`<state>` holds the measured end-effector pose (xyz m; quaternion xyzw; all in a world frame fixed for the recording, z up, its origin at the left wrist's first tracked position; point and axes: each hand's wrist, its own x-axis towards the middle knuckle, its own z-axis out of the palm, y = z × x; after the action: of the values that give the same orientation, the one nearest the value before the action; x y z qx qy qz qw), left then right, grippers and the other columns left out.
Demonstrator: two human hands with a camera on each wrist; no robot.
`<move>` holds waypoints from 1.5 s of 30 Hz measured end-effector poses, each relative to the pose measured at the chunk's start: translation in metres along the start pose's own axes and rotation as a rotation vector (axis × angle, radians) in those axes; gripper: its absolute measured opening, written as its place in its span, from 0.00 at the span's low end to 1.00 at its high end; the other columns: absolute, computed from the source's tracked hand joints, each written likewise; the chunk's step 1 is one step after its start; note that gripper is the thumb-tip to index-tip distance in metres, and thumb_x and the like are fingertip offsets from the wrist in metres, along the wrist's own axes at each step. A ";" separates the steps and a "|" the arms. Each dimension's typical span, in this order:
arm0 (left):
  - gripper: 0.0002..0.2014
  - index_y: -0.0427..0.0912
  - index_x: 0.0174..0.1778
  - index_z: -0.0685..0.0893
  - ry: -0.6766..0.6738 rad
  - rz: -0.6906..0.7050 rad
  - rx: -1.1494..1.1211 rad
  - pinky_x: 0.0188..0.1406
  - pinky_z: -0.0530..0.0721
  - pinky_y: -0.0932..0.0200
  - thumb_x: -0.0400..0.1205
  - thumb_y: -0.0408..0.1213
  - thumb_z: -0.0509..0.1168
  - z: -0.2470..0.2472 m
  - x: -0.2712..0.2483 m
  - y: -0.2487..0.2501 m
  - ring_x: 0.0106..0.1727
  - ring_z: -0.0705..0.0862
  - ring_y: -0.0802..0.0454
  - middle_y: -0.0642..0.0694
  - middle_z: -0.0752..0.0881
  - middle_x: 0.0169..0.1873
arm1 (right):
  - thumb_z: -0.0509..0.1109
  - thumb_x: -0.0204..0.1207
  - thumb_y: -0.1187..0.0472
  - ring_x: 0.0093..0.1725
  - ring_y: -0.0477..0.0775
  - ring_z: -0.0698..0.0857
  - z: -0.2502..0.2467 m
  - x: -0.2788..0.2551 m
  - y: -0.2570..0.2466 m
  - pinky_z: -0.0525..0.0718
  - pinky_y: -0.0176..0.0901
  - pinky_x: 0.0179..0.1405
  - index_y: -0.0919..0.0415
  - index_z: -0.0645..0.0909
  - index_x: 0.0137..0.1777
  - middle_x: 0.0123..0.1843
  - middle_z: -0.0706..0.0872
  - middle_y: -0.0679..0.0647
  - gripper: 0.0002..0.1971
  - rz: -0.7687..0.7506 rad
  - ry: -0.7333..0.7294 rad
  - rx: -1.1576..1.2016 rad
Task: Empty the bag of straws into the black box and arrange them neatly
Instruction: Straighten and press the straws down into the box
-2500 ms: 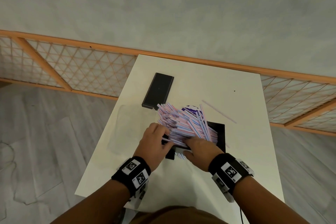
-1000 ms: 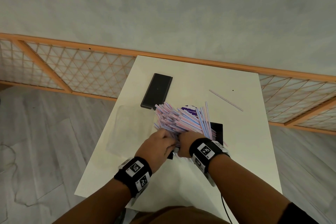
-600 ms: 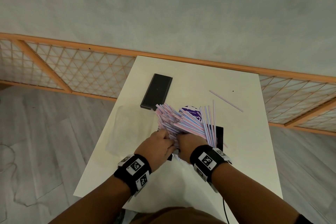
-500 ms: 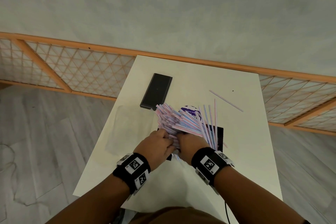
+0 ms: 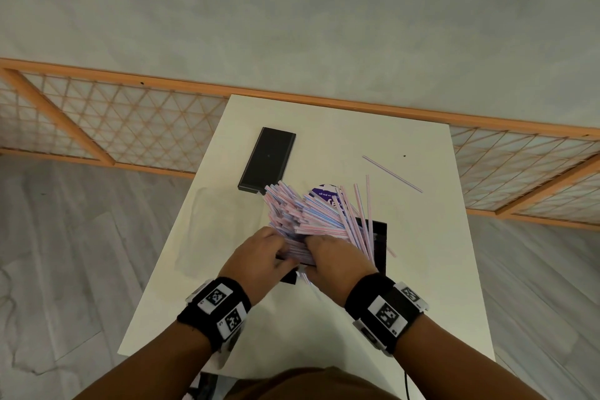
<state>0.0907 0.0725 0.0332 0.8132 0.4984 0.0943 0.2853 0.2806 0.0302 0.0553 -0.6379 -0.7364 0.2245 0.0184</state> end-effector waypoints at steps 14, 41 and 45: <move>0.13 0.52 0.36 0.79 0.043 -0.075 -0.084 0.40 0.81 0.58 0.78 0.51 0.75 0.001 -0.005 0.002 0.38 0.79 0.58 0.56 0.76 0.40 | 0.71 0.77 0.41 0.47 0.49 0.83 -0.077 -0.022 0.074 0.83 0.46 0.49 0.52 0.79 0.67 0.55 0.85 0.49 0.23 0.320 0.311 0.183; 0.10 0.56 0.52 0.79 0.124 -0.198 -0.217 0.44 0.86 0.61 0.81 0.38 0.72 -0.007 0.005 0.016 0.43 0.85 0.61 0.60 0.85 0.43 | 0.70 0.77 0.45 0.55 0.58 0.83 -0.045 0.016 0.001 0.83 0.50 0.53 0.55 0.76 0.63 0.58 0.78 0.53 0.19 -0.072 0.021 0.031; 0.09 0.56 0.51 0.79 0.123 -0.207 -0.236 0.41 0.85 0.63 0.81 0.38 0.71 -0.009 0.002 0.017 0.40 0.85 0.61 0.60 0.86 0.41 | 0.70 0.74 0.33 0.49 0.48 0.82 -0.082 0.004 0.020 0.81 0.46 0.49 0.46 0.81 0.59 0.53 0.82 0.45 0.22 -0.031 0.158 0.142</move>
<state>0.1008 0.0711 0.0496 0.7111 0.5815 0.1719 0.3560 0.3240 0.0609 0.1209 -0.6390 -0.7248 0.2250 0.1252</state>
